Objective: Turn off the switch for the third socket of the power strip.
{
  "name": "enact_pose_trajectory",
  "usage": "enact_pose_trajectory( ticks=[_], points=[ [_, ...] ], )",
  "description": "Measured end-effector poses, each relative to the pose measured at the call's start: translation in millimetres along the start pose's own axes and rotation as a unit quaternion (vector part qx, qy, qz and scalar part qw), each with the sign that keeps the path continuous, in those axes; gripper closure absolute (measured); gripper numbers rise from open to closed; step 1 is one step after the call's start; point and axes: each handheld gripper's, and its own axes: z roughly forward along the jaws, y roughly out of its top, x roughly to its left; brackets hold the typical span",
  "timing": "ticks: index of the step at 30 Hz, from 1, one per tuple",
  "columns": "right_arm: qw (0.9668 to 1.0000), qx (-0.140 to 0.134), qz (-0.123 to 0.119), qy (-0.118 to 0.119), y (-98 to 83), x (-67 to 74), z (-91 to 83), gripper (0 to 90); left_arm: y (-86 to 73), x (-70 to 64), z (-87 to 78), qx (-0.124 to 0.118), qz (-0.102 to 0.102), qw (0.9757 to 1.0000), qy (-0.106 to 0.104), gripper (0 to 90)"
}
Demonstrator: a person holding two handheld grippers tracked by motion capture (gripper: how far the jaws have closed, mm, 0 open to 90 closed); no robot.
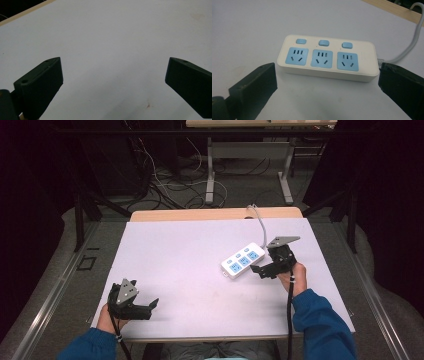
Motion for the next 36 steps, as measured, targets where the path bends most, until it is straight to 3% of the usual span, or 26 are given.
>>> enact_pose_trajectory(
  ticks=[19, 36],
  points=[
    [0.9999, -0.002, 0.001, 0.01, 13.8, -1.6, 14.1, 0.4, 0.7, -0.6, 2.2, 0.001, -0.004, 1.0, -0.006, 1.2],
    [1.0, 0.001, 0.0, 0.002, 18.0, -4.5, 26.7, 0.0, 0.7, -0.1, 2.2, 0.003, -0.002, 1.0, -0.006, 1.1]
  ],
)
